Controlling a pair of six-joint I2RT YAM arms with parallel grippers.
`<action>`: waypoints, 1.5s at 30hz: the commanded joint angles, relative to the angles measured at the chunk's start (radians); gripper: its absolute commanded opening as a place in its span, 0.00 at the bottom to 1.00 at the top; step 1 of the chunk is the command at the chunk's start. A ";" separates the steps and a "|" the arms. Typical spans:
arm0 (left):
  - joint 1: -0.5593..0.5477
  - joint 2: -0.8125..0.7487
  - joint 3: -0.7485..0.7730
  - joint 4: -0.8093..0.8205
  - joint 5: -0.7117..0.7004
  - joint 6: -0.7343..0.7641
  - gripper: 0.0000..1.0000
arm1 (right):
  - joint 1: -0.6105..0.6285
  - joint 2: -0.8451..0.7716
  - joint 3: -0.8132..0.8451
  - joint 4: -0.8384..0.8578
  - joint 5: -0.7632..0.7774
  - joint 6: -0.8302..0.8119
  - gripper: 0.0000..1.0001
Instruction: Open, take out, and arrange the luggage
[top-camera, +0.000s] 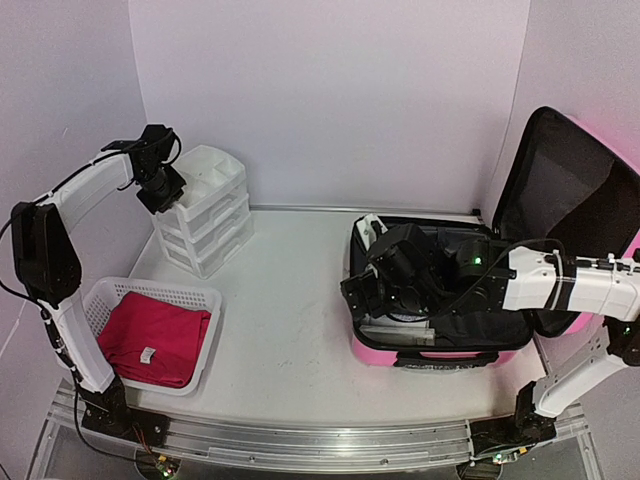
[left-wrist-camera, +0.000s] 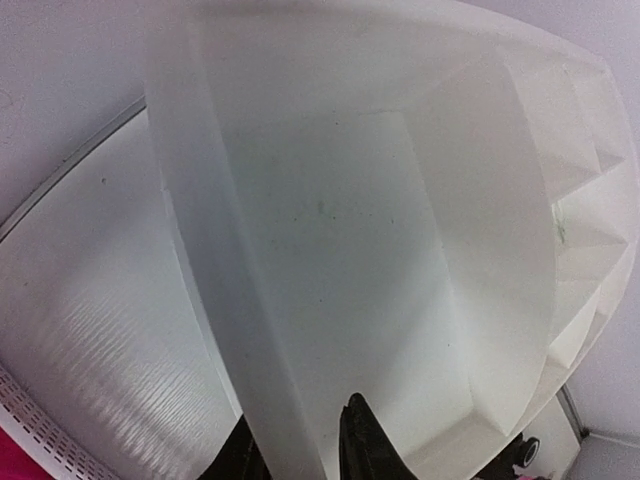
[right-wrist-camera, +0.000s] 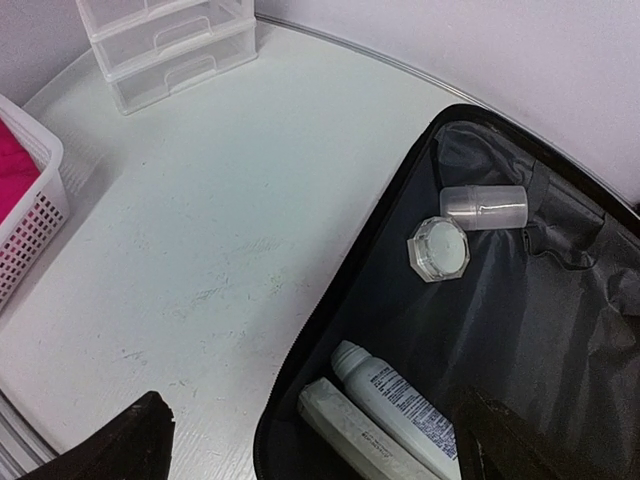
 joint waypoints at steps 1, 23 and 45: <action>-0.008 -0.091 -0.061 -0.013 0.199 0.086 0.20 | -0.007 0.053 0.045 0.009 0.009 -0.018 0.98; -0.208 -0.254 -0.228 0.156 0.270 0.121 0.09 | -0.211 0.419 0.308 0.251 -0.581 0.299 0.98; -0.186 -0.223 -0.216 0.398 0.439 0.857 0.00 | -0.422 0.153 0.204 0.044 -0.675 0.164 0.98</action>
